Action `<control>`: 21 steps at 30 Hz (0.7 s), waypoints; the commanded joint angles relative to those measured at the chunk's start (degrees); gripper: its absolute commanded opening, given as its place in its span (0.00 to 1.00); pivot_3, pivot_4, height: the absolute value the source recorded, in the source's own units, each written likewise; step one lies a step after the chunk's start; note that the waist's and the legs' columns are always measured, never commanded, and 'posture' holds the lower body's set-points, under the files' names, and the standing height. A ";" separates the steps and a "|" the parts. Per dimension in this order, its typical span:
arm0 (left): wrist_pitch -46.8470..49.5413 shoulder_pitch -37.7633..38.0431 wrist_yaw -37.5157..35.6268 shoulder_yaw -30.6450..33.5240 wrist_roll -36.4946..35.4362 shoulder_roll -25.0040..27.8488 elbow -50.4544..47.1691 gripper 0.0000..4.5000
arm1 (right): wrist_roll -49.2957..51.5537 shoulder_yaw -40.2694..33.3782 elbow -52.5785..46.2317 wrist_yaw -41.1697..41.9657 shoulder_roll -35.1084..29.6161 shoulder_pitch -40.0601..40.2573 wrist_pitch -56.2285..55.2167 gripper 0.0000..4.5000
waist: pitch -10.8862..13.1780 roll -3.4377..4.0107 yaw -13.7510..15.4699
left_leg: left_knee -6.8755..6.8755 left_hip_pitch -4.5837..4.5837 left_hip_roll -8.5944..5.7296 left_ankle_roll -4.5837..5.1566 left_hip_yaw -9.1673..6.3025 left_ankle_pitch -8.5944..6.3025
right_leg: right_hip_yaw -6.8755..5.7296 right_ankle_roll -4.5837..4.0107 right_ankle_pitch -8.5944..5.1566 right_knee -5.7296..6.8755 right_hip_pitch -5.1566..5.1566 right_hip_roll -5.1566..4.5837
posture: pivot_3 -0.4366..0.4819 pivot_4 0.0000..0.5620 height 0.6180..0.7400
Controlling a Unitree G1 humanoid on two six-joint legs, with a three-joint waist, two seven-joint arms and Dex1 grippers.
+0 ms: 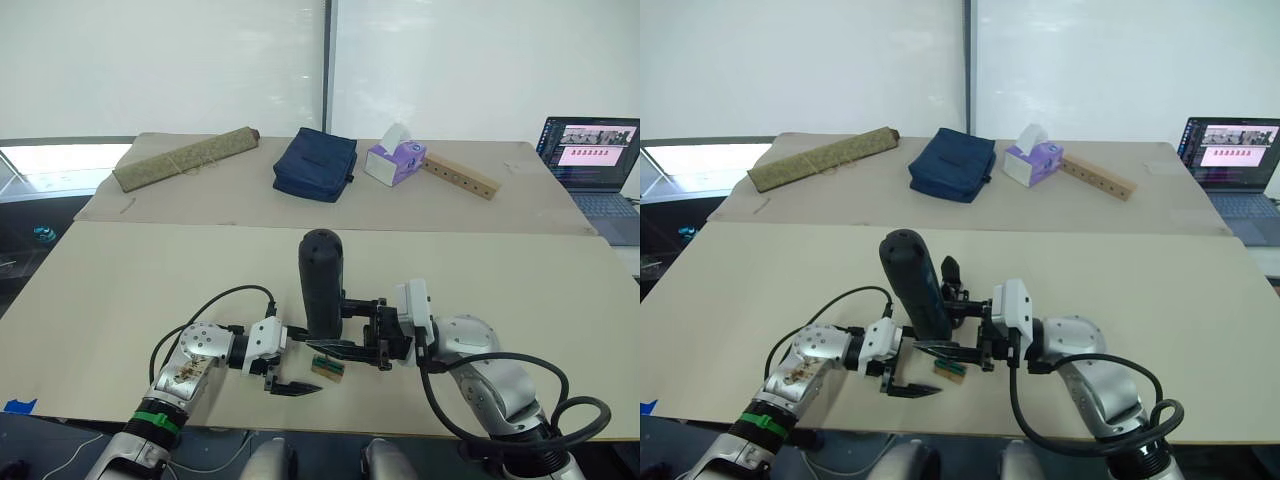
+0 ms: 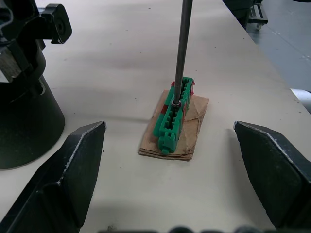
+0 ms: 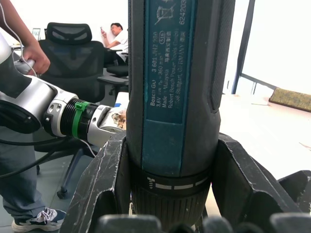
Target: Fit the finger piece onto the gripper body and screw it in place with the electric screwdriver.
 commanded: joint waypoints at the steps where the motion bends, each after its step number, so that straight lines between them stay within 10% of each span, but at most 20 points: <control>1: 0.75 0.87 0.42 -1.61 1.25 -0.47 2.29 0.99 | 2.13 -1.17 -2.13 0.44 0.51 -1.77 -1.25 0.42 | 0.00 0.00 0.02 | 0.00 0.00 0.00 0.00 0.00 0.00 | 0.00 0.00 0.00 0.00 0.00 0.00 | 0.48 0.27 1.00; 21: 6.73 3.33 -4.78 6.01 -10.31 5.50 -7.94 0.99 | 8.12 -3.84 -7.25 -0.66 -2.14 -5.05 3.30 0.42 | 0.24 -0.16 -0.66 | -0.10 -0.42 0.06 -0.01 0.00 0.01 | 0.03 -0.05 0.03 0.08 -0.59 0.03 | 0.48 0.27 1.00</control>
